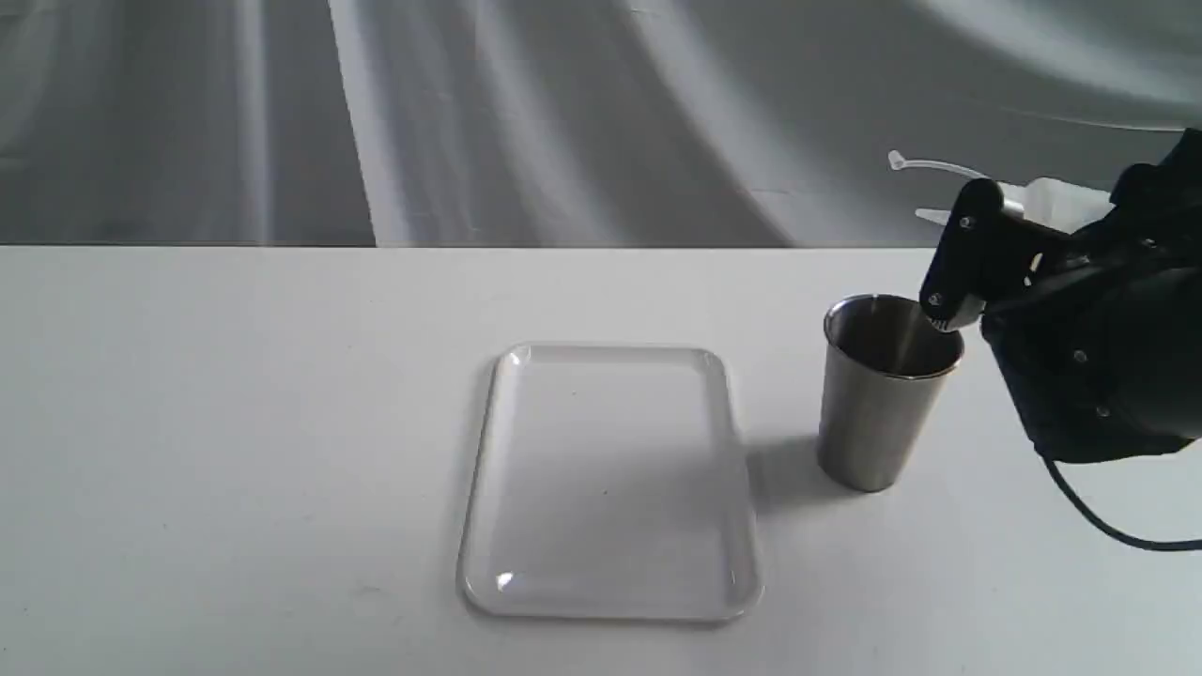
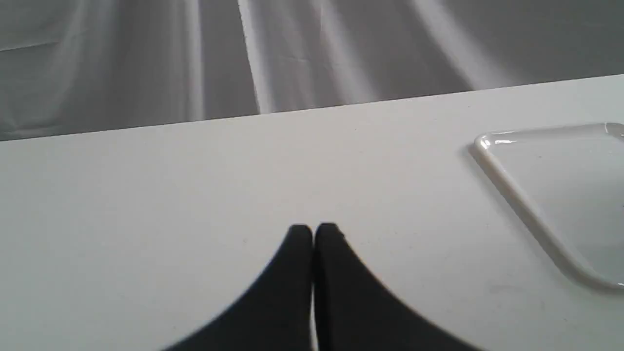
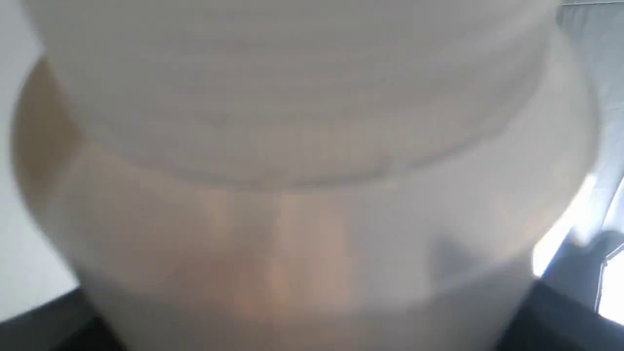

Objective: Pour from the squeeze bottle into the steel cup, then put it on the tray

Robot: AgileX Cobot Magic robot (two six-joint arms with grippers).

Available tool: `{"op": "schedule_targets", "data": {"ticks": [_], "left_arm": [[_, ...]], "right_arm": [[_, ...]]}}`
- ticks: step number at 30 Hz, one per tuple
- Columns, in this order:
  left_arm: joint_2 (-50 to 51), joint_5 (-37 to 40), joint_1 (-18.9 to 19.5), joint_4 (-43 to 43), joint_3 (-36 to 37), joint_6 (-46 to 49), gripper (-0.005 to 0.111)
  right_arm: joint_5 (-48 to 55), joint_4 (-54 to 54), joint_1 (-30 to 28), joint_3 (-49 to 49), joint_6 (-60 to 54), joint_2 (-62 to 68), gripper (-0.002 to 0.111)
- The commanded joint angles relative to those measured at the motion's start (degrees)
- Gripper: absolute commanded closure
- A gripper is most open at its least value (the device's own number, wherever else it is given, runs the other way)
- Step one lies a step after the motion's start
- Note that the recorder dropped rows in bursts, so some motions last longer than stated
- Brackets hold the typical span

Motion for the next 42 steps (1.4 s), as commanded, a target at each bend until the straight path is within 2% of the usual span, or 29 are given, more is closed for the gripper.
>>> {"op": "schedule_targets", "data": {"ticks": [1,12,18,36,42], "left_arm": [[-0.1,-0.4,-0.3,0.0,0.3,-0.1,0.107],[-0.1,-0.4,-0.3,0.0,0.3,-0.3,0.107],[-0.1,-0.4,-0.3,0.0,0.3,-0.3,0.107],[-0.1,-0.4,-0.3,0.0,0.3,-0.3,0.107],[-0.1,-0.4,-0.3,0.0,0.3,-0.3,0.107]], "right_arm": [[2.9,-2.0,0.0,-0.5,0.0,-0.4,0.101],[4.1,-2.0,0.0,-0.5,-10.4,-0.4,0.101],[4.1,-2.0,0.0,-0.5,-11.6,-0.4,0.101],[5.4,-2.0,0.2,-0.5,-27.3,-0.4,0.101],[6.7,-2.0,0.7,-0.5,-29.3,-0.4,0.101]]}}
